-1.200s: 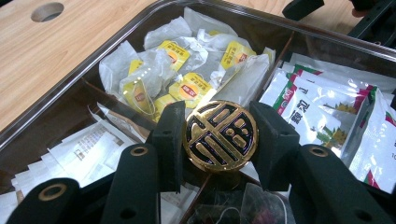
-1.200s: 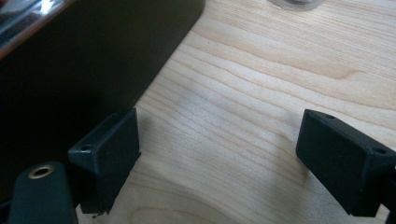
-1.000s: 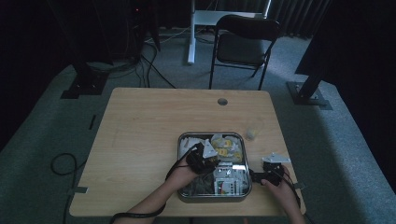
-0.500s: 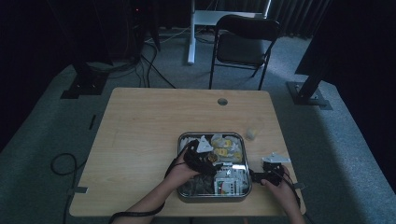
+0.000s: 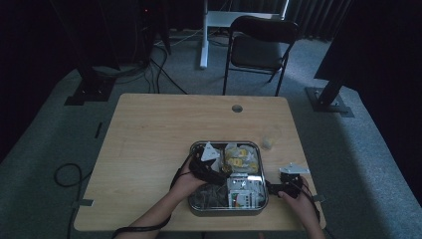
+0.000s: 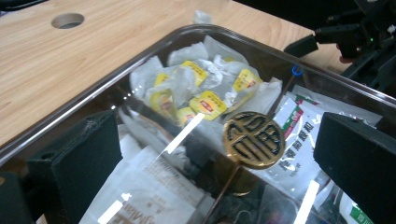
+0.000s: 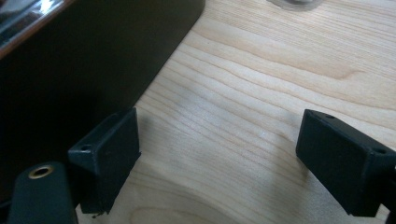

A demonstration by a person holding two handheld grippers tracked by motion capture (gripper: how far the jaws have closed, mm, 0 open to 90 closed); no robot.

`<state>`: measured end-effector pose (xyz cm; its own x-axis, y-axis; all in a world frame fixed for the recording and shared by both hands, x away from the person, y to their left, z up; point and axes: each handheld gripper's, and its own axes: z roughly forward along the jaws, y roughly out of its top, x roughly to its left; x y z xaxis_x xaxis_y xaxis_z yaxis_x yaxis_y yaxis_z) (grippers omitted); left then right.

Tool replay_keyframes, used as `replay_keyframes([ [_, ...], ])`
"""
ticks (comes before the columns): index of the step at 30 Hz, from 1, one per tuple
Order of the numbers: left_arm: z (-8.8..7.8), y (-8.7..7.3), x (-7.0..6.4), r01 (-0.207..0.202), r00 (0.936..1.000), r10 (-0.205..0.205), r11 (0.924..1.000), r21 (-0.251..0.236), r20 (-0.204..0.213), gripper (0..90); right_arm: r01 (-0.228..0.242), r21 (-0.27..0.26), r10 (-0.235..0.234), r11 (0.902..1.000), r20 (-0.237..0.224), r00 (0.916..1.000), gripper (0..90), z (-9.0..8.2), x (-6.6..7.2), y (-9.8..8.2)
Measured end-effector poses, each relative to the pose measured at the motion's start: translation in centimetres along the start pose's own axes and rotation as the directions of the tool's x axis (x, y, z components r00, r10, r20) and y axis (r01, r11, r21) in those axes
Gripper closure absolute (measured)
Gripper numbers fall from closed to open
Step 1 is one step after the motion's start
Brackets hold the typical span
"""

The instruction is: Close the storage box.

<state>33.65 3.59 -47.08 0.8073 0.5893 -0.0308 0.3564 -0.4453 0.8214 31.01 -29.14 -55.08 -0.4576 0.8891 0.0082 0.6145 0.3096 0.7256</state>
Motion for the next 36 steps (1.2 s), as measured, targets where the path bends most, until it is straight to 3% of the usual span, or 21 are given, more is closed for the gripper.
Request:
replay_keyframes([
  [20, -3.6, -1.8, 4.2, 0.054, 0.9944, -0.057, 0.9976, -0.043, -0.089, 0.9, 0.0, 0.0, 0.0, 1.0, 0.0, 1.0, 12.9, 0.0, 0.0, 0.0],
  [28, -5.6, -3.5, 6.5, 0.09, 0.9854, -0.098, 0.9939, -0.063, -0.139, 0.9, 0.001, 0.0, -0.001, 1.0, 0.0, 1.0, 12.9, 0.0, 0.0, 0.0],
  [36, -6.8, -5.8, 8.5, 0.117, 0.9748, -0.122, 0.9923, -0.042, -0.187, 0.9, 0.001, 0.001, -0.001, 1.0, 0.0, 1.0, 12.9, 0.0, 0.0, 0.0],
])
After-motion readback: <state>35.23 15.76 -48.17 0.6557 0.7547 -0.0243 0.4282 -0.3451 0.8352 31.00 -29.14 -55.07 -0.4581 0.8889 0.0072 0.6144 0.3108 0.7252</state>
